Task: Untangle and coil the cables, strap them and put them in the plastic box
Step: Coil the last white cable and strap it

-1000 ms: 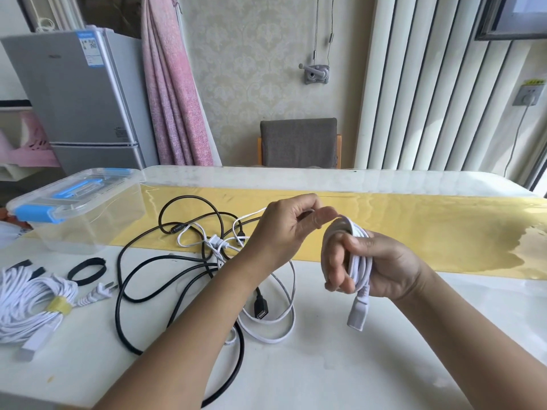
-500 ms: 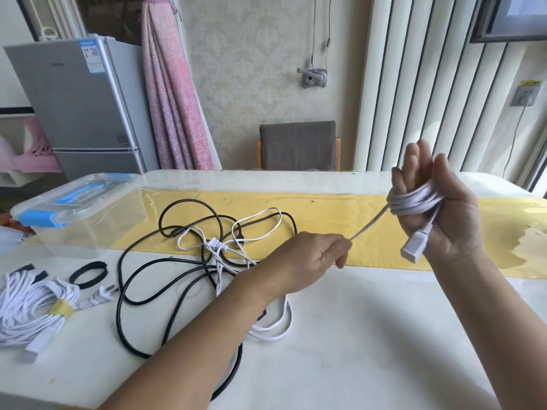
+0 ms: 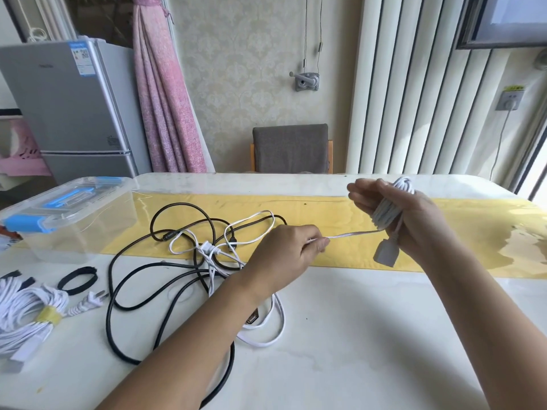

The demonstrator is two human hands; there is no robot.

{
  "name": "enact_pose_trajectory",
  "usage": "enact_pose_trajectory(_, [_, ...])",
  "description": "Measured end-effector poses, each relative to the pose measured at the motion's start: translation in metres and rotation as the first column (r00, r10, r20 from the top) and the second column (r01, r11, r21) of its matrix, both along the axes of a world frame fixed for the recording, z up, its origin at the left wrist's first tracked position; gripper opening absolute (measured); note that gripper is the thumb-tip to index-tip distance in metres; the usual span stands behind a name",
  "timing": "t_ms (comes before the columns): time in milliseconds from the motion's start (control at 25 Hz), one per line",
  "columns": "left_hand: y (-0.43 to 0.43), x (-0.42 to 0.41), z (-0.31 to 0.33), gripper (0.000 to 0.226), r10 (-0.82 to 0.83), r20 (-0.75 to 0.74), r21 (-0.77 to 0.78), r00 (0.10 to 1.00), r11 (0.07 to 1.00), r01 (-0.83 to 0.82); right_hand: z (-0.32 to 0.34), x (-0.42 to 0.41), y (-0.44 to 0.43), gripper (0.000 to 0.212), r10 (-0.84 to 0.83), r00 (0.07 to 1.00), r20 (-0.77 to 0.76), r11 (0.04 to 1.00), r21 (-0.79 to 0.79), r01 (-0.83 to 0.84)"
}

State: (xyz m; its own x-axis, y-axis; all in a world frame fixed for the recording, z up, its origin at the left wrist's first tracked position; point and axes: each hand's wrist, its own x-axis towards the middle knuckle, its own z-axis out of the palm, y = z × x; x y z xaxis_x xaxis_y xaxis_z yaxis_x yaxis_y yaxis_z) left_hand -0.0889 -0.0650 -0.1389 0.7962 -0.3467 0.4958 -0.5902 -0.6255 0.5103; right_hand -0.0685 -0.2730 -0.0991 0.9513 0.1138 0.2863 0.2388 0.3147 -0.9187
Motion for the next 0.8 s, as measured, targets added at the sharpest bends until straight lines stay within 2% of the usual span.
enact_pose_trajectory(80, [-0.002, -0.003, 0.003, 0.030, -0.018, 0.143, -0.074, 0.990, 0.997, 0.029, -0.002, -0.004, 0.007, 0.028, -0.013, 1.000, 0.010, 0.970, -0.242, 0.015])
enact_pose_trajectory(160, [-0.003, -0.007, 0.011, 0.031, -0.025, 0.290, -0.137, 0.957, 0.988, 0.068, -0.005, -0.010, 0.017, 0.033, 0.030, 1.000, -0.008, 0.880, -0.474, -0.030])
enact_pose_trajectory(240, [0.000, -0.008, 0.016, 0.028, -0.019, 0.374, -0.172, 0.927, 0.981, 0.089, -0.008, -0.016, 0.027, 0.043, 0.134, 0.988, -0.070, 0.786, -0.600, -0.149])
enact_pose_trajectory(400, [0.011, -0.001, 0.019, 0.031, 0.036, 0.415, -0.230, 0.909, 0.971, 0.067, -0.013, -0.019, 0.038, 0.065, 0.352, 0.921, -0.170, 0.733, -0.562, -0.384])
enact_pose_trajectory(520, [0.014, -0.001, 0.023, 0.032, 0.042, 0.372, -0.308, 0.927, 0.948, 0.081, -0.014, -0.020, 0.037, 0.079, 0.513, 0.832, -0.211, 0.628, -0.569, -0.531])
enact_pose_trajectory(640, [0.013, -0.002, 0.022, 0.037, 0.004, 0.284, -0.386, 0.959, 0.916, 0.111, -0.016, -0.022, 0.037, 0.064, 0.665, 0.704, -0.248, 0.446, -0.624, -0.641])
enact_pose_trajectory(800, [0.006, -0.003, 0.018, 0.046, -0.017, 0.189, -0.428, 0.982, 0.899, 0.098, -0.013, -0.028, 0.044, 0.045, 0.782, 0.515, -0.351, 0.271, -0.552, -0.788])
